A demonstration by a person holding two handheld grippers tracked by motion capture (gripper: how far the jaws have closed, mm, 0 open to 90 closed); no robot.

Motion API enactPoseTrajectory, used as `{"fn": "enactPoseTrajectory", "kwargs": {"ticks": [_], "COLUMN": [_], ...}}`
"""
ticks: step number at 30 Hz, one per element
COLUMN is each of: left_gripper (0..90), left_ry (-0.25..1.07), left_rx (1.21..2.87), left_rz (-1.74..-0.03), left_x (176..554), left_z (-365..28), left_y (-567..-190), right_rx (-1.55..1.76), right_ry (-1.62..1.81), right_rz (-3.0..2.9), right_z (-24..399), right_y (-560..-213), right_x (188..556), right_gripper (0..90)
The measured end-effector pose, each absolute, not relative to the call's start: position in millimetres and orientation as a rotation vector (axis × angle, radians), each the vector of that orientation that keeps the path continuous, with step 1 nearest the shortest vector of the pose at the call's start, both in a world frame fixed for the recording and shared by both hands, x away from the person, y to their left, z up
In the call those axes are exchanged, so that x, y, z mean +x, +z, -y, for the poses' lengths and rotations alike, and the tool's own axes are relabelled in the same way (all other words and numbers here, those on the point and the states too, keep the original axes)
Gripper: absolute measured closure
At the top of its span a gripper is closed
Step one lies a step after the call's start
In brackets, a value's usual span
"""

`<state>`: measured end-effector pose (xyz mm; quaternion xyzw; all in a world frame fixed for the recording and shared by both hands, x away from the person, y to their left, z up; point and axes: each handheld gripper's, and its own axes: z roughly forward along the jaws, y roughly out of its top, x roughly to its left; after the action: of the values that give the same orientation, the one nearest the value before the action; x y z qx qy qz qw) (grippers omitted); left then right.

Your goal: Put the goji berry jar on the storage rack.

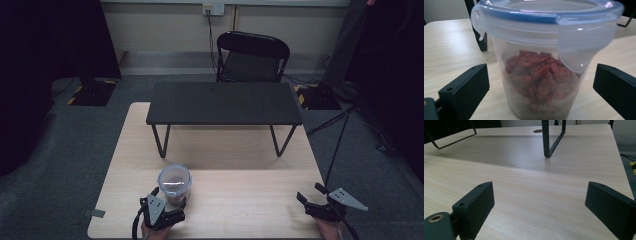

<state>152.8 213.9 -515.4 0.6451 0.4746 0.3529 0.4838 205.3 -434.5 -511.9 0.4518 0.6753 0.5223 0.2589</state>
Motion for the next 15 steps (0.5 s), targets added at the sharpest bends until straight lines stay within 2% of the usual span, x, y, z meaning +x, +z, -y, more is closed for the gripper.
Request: {"fn": "enactPoseTrajectory", "kwargs": {"ticks": [15], "left_gripper": [0.0], "left_ry": [0.908], "left_rx": [1.485], "left_rz": [-1.203], "left_x": [170], "left_z": [-187], "left_y": [-521], "right_rx": [1.224], "right_ry": [1.416], "right_rz": [-1.830], "right_z": [435], "right_y": [-512], "right_x": [205], "right_gripper": [7.7]}}
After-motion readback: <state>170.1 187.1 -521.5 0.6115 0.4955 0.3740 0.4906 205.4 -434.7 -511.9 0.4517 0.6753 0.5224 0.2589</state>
